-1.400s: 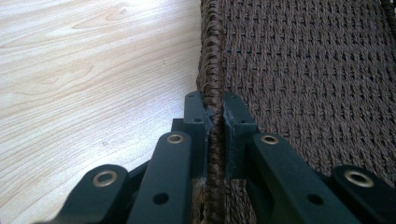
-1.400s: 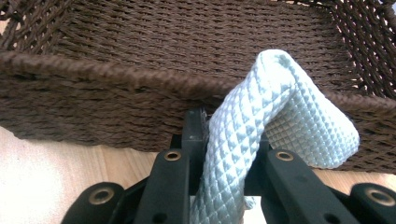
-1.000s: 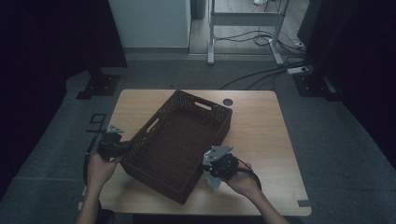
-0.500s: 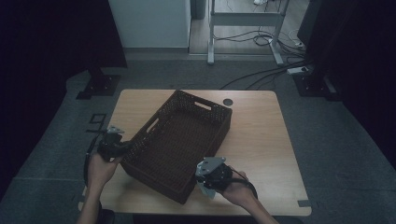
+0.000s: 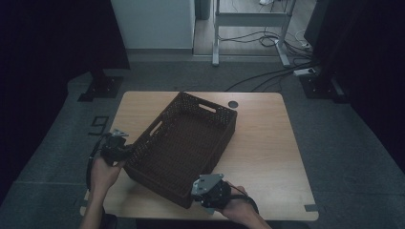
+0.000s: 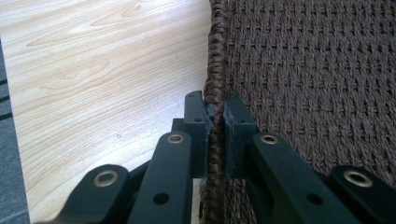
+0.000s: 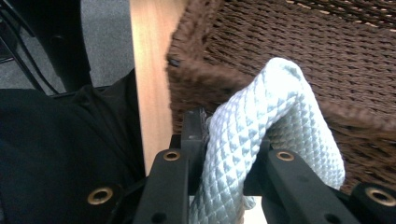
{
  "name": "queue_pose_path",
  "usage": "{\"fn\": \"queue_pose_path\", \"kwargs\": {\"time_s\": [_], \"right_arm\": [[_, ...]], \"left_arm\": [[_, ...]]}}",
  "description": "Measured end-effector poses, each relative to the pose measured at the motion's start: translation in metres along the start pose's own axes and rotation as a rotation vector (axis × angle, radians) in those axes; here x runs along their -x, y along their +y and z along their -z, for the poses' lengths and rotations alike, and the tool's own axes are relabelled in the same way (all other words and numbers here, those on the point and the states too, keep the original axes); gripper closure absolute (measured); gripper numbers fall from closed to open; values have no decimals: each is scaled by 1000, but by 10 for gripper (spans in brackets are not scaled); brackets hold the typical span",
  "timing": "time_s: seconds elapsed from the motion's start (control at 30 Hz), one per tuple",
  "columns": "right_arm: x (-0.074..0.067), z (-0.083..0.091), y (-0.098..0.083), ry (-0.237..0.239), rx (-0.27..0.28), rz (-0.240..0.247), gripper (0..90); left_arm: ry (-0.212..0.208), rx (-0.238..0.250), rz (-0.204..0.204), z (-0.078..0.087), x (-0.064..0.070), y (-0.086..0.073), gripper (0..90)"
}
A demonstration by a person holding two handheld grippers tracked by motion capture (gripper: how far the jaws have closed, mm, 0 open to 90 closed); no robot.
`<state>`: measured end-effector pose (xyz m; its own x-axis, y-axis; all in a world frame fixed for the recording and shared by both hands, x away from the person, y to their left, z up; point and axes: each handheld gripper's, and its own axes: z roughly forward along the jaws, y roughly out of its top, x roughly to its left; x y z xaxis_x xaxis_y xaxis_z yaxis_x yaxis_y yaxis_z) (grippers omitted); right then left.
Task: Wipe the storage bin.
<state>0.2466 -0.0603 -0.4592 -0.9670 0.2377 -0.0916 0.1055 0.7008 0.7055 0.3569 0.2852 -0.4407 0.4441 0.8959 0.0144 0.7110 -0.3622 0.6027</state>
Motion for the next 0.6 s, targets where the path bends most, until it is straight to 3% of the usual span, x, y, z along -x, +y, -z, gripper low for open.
{"fn": "queue_pose_path", "kwargs": {"time_s": [0.17,0.23,0.37,0.6], "right_arm": [[-13,-1,3,58,20,2,749],[-18,-2,6,21,-3,36,747],[-14,-3,2,49,11,2,764],[-14,-13,-3,58,-23,4,764]], "left_arm": [[16,-5,4,0,3,0,825],[23,-8,3,0,4,0,824],[22,-10,3,0,4,0,824],[17,-7,6,0,3,0,823]]}}
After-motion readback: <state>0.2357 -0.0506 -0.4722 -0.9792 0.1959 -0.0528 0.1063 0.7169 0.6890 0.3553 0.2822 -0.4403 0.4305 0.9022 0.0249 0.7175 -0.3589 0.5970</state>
